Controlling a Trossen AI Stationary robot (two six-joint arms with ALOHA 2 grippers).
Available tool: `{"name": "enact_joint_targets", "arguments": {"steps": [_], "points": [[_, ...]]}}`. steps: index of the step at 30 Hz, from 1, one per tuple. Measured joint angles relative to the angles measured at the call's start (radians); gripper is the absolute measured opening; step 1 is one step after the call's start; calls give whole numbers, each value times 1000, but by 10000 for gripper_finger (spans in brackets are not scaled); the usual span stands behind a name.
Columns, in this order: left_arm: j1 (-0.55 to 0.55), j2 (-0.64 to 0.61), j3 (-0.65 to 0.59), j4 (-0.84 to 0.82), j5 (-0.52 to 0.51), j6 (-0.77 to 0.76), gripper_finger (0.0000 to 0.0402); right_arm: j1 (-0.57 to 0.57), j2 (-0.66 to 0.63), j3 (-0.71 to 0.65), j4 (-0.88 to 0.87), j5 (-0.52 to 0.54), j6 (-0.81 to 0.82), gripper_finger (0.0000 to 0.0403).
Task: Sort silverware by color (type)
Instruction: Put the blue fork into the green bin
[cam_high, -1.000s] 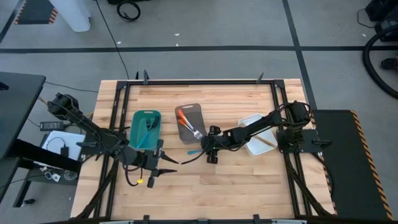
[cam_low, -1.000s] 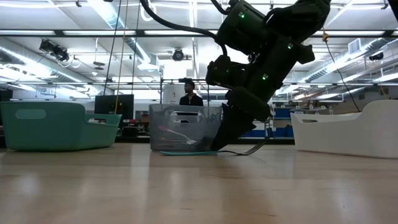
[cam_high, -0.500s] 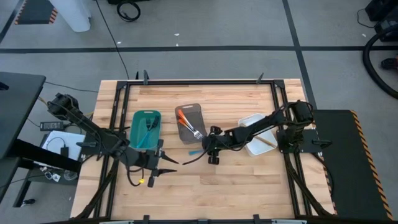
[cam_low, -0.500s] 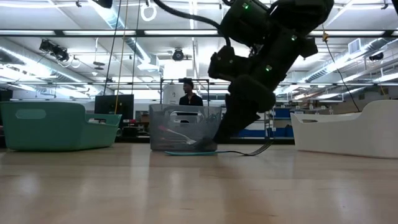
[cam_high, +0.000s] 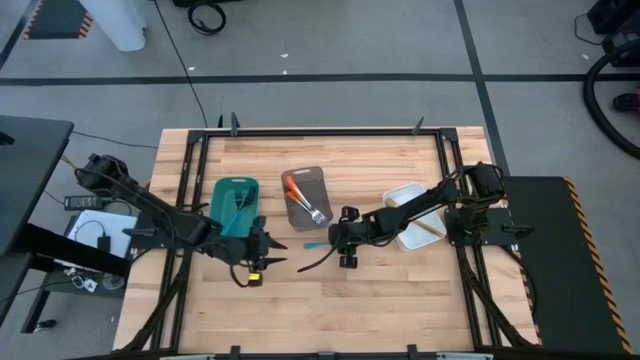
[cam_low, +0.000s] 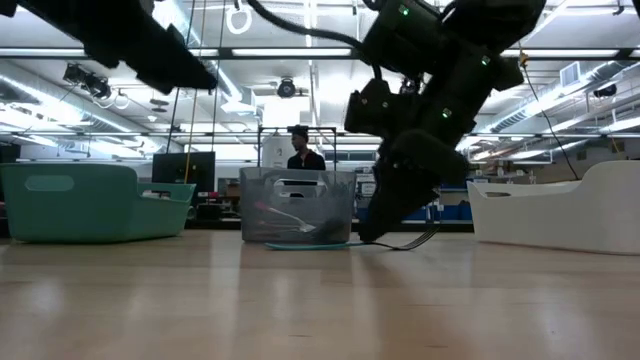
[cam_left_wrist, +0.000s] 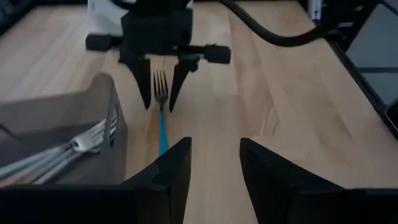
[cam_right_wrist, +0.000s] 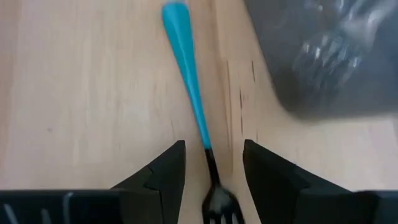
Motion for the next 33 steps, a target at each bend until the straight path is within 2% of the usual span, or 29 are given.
{"name": "enact_joint_targets", "arguments": {"steps": [10,22,33], "points": [[7,91,0,0,0,-90,146,0,-2,-50,49,-23,45,151],[19,110,0,3,0,-161,146,5,-2,-51,55,-85,72,13],[19,116,0,-1,-45,18,180,11,0,-52,74,-106,158,12]]}}
